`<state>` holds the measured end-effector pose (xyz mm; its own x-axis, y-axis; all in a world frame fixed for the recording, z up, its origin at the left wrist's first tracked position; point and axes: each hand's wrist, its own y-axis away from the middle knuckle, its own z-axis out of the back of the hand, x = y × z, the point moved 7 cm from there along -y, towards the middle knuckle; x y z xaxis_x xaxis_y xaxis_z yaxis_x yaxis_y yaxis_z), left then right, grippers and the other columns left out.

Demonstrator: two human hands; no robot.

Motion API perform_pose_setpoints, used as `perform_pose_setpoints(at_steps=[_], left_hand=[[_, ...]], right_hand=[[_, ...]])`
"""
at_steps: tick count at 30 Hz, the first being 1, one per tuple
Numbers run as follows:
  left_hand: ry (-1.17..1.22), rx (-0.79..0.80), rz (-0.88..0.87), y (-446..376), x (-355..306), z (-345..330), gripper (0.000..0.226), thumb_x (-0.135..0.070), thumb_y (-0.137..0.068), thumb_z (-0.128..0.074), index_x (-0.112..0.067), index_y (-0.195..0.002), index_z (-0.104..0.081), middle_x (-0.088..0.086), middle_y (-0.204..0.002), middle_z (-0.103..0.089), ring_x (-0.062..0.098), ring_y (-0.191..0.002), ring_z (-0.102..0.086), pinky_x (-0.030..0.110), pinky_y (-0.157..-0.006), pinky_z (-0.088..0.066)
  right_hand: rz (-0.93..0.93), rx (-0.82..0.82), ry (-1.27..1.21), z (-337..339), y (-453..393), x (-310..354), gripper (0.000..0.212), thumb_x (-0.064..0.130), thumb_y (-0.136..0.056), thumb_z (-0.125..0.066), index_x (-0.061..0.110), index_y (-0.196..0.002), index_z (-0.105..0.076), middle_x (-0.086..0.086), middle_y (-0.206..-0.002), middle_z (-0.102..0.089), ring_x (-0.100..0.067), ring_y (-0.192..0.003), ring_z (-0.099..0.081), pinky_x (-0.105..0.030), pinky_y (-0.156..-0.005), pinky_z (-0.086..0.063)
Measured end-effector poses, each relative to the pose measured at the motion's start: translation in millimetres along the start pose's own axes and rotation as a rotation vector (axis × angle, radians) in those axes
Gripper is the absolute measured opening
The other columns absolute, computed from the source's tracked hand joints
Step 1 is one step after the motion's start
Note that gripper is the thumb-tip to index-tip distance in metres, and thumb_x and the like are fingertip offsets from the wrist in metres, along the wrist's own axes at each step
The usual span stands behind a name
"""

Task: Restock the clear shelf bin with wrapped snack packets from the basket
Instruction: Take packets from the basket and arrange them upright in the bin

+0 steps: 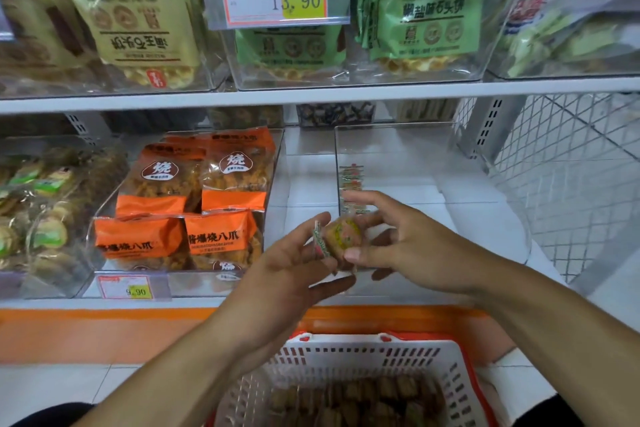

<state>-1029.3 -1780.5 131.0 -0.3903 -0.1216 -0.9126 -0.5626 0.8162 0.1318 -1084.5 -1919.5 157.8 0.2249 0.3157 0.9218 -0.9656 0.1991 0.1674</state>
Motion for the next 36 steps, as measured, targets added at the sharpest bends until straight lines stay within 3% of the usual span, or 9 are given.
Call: perform_pose_setpoints(at_steps=[3,7,11,15,19,24,30,33,36], left_hand=[[-0.086,0.060,-0.012,-0.3,-3.7,-1.6,0.038,-0.009,-0.093,-0.061,-0.015,-0.131,-0.066,0.012,-0.115,-0.074,0.020,-0.102,-0.072,0.036,-0.095,-0.057],[0.029,-0.184,-0.035,-3.8,-6.6,18.3,0.047,-0.015,-0.085,-0.070,-0.005,-0.130,-0.062,0.021,-0.106,-0.075,0.025,-0.093,-0.075,0.029,-0.079,-0.060],[0.046,-0.324,-0.060,-2.5,-6.2,28.2,0.047,-0.021,-0.076,-0.072,0.000,-0.117,-0.064,0.020,-0.099,-0.077,0.023,-0.087,-0.077,0.025,-0.072,-0.061],[0.010,-0.332,-0.067,-4.9,-3.0,27.5,0.037,-0.034,-0.076,-0.072,-0.007,-0.101,-0.075,0.015,-0.091,-0.079,0.019,-0.082,-0.077,0.023,-0.069,-0.059],[-0.065,-0.297,-0.053,-4.1,-1.2,25.9,0.030,-0.040,-0.087,-0.064,-0.017,-0.092,-0.082,0.014,-0.101,-0.079,0.023,-0.088,-0.078,0.024,-0.070,-0.060],[-0.112,-0.211,-0.064,-5.1,-2.5,17.1,0.034,-0.042,-0.090,-0.056,-0.023,-0.106,-0.080,0.010,-0.108,-0.078,0.025,-0.096,-0.076,0.025,-0.073,-0.060],[-0.313,-0.384,-0.191,-1.6,-4.4,20.7,0.022,-0.028,-0.093,-0.067,-0.022,-0.112,-0.074,-0.003,-0.103,-0.078,0.016,-0.100,-0.074,0.027,-0.080,-0.061],[-0.544,-0.449,-0.169,-2.7,2.8,22.1,0.028,-0.026,-0.094,-0.070,-0.032,-0.121,-0.065,-0.012,-0.113,-0.071,-0.001,-0.097,-0.068,0.009,-0.074,-0.052],[-0.637,-0.382,-0.110,-11.7,19.3,17.7,0.046,-0.016,-0.095,-0.068,-0.030,-0.137,-0.053,-0.018,-0.132,-0.059,-0.002,-0.112,-0.061,-0.003,-0.070,-0.044]], right_hand=[[0.130,-0.017,0.060,2.4,3.2,11.4,0.041,0.014,-0.084,-0.081,0.036,-0.117,-0.070,0.009,-0.106,-0.071,-0.008,-0.089,-0.070,-0.026,-0.071,-0.060],[0.062,-0.211,-0.109,24.5,3.1,4.8,0.029,0.013,-0.079,-0.083,0.022,-0.106,-0.073,-0.002,-0.098,-0.076,-0.019,-0.084,-0.073,-0.034,-0.072,-0.061],[-0.046,-0.116,-0.480,20.4,1.2,-0.9,0.023,0.000,-0.087,-0.070,0.007,-0.109,-0.067,-0.012,-0.091,-0.072,-0.021,-0.075,-0.069,-0.030,-0.067,-0.061],[-0.089,-0.027,-0.521,7.7,1.3,-4.4,0.030,-0.002,-0.087,-0.069,0.004,-0.116,-0.065,-0.017,-0.094,-0.068,-0.031,-0.083,-0.072,-0.036,-0.076,-0.063],[-0.136,0.063,-0.425,-1.2,1.8,-9.1,0.040,0.003,-0.087,-0.071,0.009,-0.126,-0.066,-0.020,-0.114,-0.071,-0.031,-0.096,-0.071,-0.038,-0.085,-0.062],[-0.081,0.177,-0.221,-5.8,5.6,-5.4,0.044,-0.002,-0.088,-0.071,0.019,-0.126,-0.068,-0.011,-0.109,-0.075,-0.022,-0.094,-0.075,-0.026,-0.072,-0.058],[0.024,-0.082,0.084,33.8,-6.6,-6.7,0.043,0.000,-0.075,-0.085,0.023,-0.109,-0.072,-0.009,-0.102,-0.076,-0.030,-0.098,-0.071,-0.040,-0.090,-0.058],[-0.043,-0.302,0.235,70.0,-19.8,-23.3,0.040,0.008,-0.067,-0.089,0.025,-0.095,-0.065,-0.003,-0.097,-0.074,-0.028,-0.093,-0.070,-0.044,-0.087,-0.054],[-0.174,-0.192,0.345,59.6,-34.6,-46.7,0.041,0.012,-0.065,-0.091,0.027,-0.093,-0.065,0.000,-0.102,-0.070,-0.020,-0.093,-0.067,-0.036,-0.082,-0.054]])
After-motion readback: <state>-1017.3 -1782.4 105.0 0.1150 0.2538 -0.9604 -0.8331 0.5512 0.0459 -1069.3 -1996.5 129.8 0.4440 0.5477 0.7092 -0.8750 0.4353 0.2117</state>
